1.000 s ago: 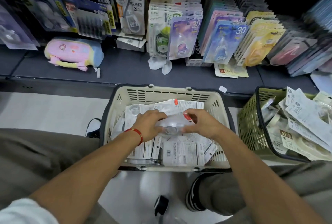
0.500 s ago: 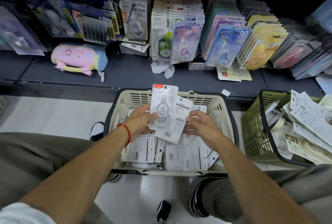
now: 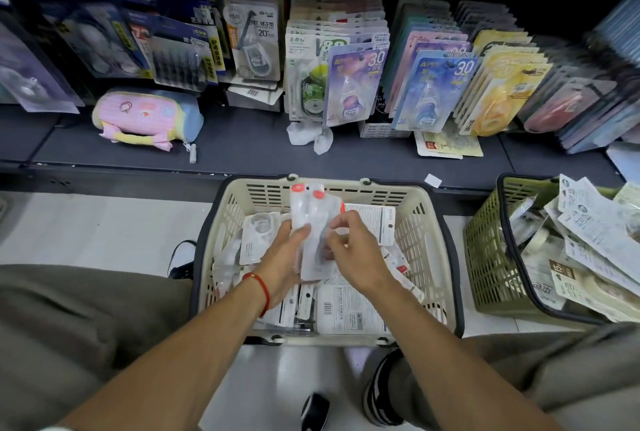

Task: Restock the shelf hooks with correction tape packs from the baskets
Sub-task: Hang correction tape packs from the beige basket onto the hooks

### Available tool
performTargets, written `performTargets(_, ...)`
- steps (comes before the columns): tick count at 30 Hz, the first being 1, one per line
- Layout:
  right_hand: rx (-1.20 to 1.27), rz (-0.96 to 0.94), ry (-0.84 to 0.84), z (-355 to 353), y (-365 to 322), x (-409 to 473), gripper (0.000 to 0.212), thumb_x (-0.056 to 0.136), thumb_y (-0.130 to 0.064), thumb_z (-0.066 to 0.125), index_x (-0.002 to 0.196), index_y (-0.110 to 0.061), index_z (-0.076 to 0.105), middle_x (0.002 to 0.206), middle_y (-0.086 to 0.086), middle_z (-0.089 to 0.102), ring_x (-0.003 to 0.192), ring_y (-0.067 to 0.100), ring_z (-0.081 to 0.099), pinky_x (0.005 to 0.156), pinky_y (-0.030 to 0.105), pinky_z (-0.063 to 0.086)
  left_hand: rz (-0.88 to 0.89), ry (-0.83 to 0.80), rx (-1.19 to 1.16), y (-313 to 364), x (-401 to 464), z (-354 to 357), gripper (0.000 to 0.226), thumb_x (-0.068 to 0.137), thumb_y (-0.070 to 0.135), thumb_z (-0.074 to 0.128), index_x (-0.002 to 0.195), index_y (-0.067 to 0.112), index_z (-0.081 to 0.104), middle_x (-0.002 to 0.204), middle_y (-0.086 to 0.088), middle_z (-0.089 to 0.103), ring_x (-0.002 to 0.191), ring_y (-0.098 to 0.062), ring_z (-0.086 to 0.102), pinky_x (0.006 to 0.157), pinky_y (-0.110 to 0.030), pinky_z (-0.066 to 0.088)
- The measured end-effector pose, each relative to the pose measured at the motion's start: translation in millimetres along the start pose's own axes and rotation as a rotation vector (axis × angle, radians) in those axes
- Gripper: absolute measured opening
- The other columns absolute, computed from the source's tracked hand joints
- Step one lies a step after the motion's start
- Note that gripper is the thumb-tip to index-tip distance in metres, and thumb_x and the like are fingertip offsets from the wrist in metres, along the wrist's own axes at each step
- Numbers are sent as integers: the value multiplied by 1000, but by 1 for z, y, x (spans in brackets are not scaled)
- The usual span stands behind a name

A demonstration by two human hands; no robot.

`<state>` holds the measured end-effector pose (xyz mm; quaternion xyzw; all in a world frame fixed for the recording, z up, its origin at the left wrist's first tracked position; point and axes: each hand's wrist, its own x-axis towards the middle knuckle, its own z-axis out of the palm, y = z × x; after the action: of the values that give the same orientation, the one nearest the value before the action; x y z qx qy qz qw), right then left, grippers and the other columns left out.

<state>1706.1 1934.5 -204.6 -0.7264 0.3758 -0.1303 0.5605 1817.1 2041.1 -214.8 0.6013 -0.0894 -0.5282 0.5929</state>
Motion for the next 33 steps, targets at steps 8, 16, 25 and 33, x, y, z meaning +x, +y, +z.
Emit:
performTargets(8,6,157,262,-29,14,26,18,104,-4,57,118,-6,67,124,16,67,97,29,71,92,45,60,50,85,-113,-10,6,-11,48,95,11,75,134,32,57,125,-2,76,113,-26,75,94,-52,61)
performTargets(16,-83,231,316,-50,50,27,38,104,-4,60,135,-24,52,137,5,61,119,26,64,92,39,59,81,202,23,-12,8,-26,43,88,36,83,127,42,64,116,10,79,111,-19,75,99,-54,59)
performTargets(25,-448,-40,-18,-79,-10,36,67,83,-30,88,142,-19,58,139,-8,51,100,6,64,95,25,53,179,246,79,12,13,-25,43,89,40,83,128,42,64,115,12,78,111,-18,74,101,-54,58)
performTargets(33,-486,-216,8,-129,-69,36,11,92,-31,81,82,-29,76,78,-16,74,70,-4,64,62,9,44,331,229,196,48,6,-21,35,90,37,81,121,41,64,111,18,77,108,-9,73,83,-23,59)
